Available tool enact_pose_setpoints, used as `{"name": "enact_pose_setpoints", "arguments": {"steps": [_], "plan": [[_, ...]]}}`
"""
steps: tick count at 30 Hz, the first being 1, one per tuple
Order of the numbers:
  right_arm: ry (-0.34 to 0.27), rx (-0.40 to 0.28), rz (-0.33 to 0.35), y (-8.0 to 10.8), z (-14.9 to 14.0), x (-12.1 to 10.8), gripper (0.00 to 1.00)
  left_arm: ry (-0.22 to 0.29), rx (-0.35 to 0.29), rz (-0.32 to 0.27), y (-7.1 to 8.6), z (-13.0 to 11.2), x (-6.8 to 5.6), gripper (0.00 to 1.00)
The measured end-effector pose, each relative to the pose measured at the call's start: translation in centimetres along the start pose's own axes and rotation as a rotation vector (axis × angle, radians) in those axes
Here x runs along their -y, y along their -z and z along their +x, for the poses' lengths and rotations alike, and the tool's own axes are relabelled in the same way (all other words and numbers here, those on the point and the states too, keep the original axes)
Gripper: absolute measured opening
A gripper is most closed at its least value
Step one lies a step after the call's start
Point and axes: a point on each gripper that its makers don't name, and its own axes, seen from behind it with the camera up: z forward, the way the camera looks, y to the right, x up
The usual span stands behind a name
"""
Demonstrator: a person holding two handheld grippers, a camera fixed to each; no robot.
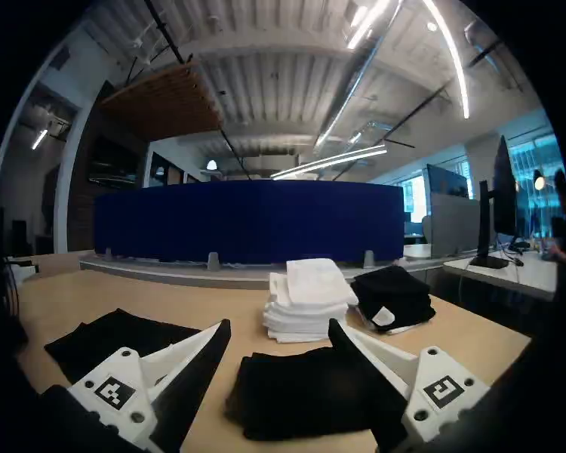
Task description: Fold towel
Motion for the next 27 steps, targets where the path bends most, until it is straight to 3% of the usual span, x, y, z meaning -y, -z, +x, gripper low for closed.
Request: {"name": "enact_pose_setpoints", "arguments": {"steps": [27], "plan": [[0.000,0.000,0.024,-0.11,-0.02,0.44,1.00,-0.001,0.000,-0.001,0.33,0.10,-0.21,0.91]]}}
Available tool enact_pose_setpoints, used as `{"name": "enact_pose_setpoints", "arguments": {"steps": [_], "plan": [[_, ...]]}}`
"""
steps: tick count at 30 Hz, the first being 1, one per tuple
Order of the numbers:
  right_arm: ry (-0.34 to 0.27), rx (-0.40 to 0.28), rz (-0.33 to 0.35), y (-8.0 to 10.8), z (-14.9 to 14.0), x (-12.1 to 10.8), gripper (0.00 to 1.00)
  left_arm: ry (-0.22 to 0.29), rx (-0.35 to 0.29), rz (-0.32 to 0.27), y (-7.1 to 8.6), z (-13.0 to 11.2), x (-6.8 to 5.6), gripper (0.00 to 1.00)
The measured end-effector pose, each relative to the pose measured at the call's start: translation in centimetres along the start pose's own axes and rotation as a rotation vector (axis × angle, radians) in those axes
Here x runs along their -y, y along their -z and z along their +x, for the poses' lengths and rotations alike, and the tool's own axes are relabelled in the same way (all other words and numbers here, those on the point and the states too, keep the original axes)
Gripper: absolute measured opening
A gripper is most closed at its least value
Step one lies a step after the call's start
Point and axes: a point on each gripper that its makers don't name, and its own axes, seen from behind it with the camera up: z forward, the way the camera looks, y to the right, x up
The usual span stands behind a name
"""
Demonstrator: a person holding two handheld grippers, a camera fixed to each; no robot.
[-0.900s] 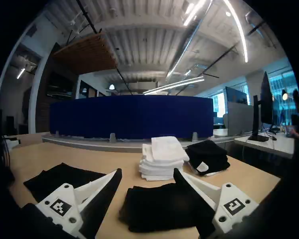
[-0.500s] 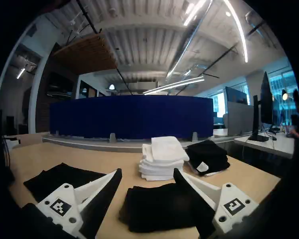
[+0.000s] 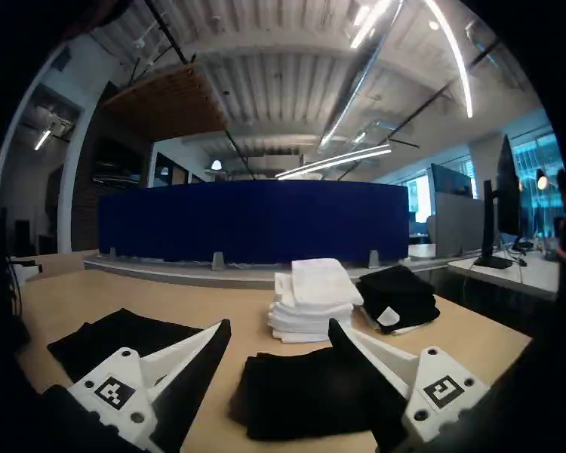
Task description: Fold towel
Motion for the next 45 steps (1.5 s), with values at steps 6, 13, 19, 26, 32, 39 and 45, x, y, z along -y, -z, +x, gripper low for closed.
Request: {"name": "enact_pose_setpoints", "arguments": {"steps": [6,13,19,26,32,39,45], "plan": [[0.001,0.000,-0.003,0.0,0.0,0.0,1.00,0.001,0.001,0.002,-0.1,0.0,0.1,0.91],[0.007,0.018,-0.031,0.2,0.2,-0.5,1.00,0.014,0.004,0.010,-0.4,1.0,0.5,0.92],[0.013,0.008,-0.036,0.7,4.4,-0.3,1.00,0.011,-0.020,0.011,-0.4,5.1,0.9,0.91],[0.020,-0.004,-0.035,1.8,12.5,0.5,1.00,-0.011,-0.021,-0.003,0.2,12.2,0.7,0.91],[-0.001,-0.004,-0.046,2.9,18.9,0.7,1.00,0.009,0.008,-0.017,1.3,17.0,0.2,0.91],[0.009,-0.004,-0.056,3.1,21.5,-0.3,1.00,0.000,0.010,-0.032,1.2,19.4,0.2,0.92],[0.042,0.033,-0.013,2.6,21.2,0.8,1.00,-0.017,0.042,-0.095,1.1,19.9,-1.5,0.92]]}}
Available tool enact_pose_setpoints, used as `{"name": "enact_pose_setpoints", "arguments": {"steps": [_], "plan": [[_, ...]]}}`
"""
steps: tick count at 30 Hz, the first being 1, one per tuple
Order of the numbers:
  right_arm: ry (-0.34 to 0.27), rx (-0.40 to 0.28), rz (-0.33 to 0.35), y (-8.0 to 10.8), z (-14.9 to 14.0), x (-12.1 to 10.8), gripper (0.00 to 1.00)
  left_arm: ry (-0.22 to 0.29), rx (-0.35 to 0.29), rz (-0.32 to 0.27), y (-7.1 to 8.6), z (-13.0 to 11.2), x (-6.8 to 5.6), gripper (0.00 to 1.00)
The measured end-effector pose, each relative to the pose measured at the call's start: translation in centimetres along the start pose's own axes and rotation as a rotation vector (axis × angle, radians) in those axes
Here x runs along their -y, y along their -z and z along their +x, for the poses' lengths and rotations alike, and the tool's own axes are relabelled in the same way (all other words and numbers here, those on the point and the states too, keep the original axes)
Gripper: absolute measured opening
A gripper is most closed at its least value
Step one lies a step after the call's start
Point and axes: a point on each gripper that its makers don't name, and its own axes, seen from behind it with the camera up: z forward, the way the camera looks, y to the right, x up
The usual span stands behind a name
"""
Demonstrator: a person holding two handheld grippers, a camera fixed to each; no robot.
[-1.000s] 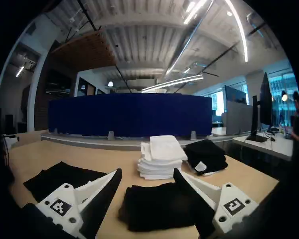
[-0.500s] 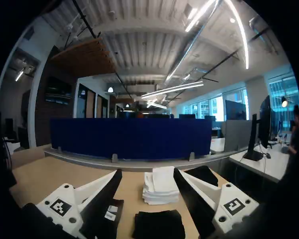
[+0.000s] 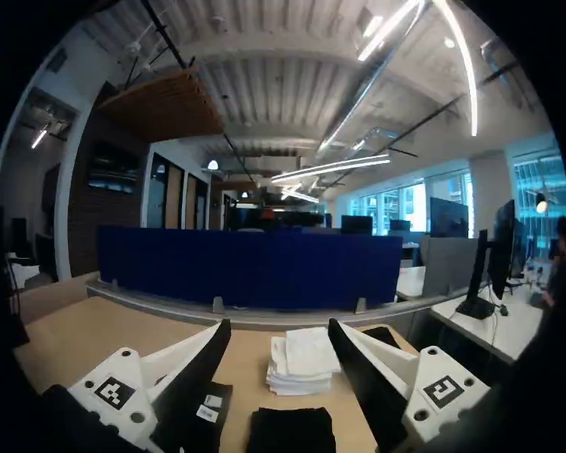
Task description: Fold towel
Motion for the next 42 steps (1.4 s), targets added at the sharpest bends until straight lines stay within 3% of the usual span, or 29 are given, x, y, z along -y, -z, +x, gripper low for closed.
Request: {"name": "enact_pose_setpoints", "arguments": {"steps": [10,20,32,42], "plan": [[0.066,0.129,0.180,-0.2,-1.5,4.1,1.00,-0.071,0.128,-0.183,0.2,-1.6,-3.0,0.92],[0.152,0.343,0.376,1.5,-5.2,7.8,1.00,-0.128,0.283,-0.351,1.5,-5.5,-5.4,0.92],[0.182,0.407,0.443,2.4,-8.1,9.8,1.00,-0.137,0.328,-0.425,1.8,-7.7,-7.6,0.91],[0.205,0.446,0.446,2.2,-12.7,10.1,1.00,-0.151,0.390,-0.451,2.0,-13.0,-8.7,0.92]]}}
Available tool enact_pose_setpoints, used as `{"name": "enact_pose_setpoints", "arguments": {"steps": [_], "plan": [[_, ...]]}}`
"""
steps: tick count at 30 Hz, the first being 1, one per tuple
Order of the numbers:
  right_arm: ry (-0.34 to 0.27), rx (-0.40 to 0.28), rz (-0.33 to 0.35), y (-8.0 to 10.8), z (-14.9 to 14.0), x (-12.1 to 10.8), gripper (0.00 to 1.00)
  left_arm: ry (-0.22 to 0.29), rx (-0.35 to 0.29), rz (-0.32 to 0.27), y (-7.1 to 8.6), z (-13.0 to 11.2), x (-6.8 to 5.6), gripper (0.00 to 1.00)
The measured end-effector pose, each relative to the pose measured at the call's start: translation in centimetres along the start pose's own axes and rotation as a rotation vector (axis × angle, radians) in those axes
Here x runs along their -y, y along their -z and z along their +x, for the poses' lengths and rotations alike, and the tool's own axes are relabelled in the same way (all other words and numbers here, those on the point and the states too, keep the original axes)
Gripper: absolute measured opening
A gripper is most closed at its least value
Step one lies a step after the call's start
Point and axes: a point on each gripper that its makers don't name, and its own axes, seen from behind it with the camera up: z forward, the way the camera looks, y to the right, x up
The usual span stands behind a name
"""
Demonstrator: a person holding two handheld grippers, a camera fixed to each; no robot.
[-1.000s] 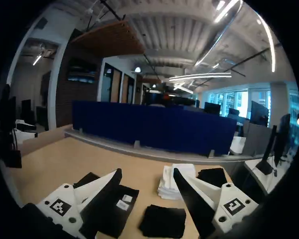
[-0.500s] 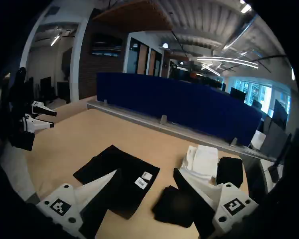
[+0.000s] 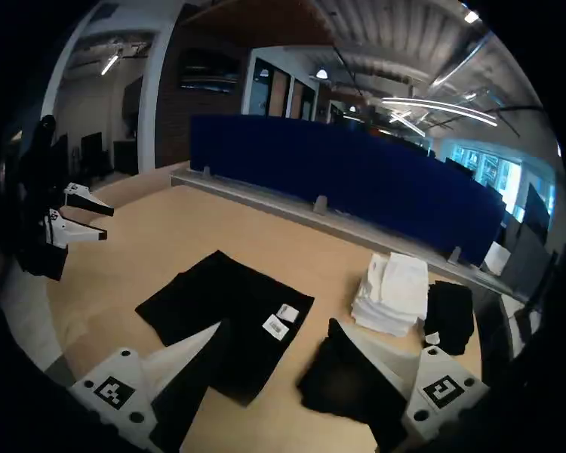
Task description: Fold towel
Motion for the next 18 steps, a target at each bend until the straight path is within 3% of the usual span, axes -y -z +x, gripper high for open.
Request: {"name": "enact_pose_setpoints", "arguments": {"steps": [8,18], "plan": [[-0.018,0.052,0.016,-2.3,-4.1,0.7,1.00,0.005,0.049,-0.018,-2.3,-4.0,-0.9,0.92],[-0.032,0.124,0.053,-4.5,-9.0,2.2,1.00,0.004,0.104,-0.011,-4.0,-8.0,-0.9,0.92]]}}
